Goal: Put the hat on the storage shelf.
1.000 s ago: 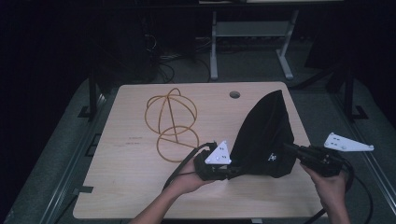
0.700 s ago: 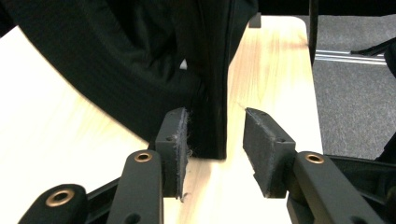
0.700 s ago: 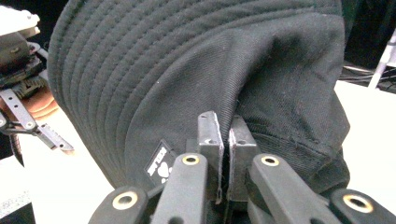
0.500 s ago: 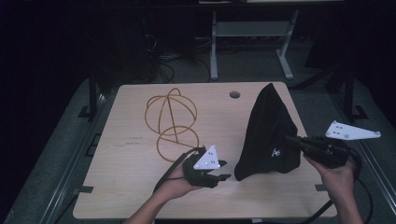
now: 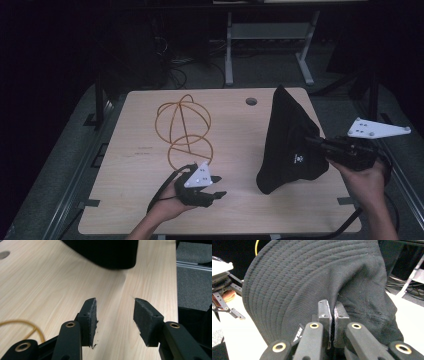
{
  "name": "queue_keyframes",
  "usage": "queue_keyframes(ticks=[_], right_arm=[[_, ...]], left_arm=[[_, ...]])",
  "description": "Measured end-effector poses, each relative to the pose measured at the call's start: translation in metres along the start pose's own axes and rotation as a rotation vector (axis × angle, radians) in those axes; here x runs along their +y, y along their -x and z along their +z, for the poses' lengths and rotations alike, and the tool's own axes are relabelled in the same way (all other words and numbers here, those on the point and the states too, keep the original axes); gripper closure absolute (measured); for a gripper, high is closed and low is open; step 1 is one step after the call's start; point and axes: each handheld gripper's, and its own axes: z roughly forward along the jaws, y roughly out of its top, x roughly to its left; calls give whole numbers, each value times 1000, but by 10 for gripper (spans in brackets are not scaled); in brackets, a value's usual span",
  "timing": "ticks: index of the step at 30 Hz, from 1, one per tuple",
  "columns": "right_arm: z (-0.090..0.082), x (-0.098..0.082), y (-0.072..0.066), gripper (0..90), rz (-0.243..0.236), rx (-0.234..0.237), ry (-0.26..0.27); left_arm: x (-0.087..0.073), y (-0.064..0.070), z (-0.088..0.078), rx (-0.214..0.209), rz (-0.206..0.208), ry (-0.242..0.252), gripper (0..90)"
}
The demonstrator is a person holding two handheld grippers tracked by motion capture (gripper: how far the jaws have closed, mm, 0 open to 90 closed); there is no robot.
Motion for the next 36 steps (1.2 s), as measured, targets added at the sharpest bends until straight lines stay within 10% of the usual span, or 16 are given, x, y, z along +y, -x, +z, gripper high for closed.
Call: queue_keyframes(ticks=[19,36], right_arm=[[12,47,-9,870,-57,18,-41],[22,79,-14,870,-89,31,-45]], left_arm=[[-51,-12,-21,63,-100,-10,423],[-60,-15,-18,69,-133,-24,317]])
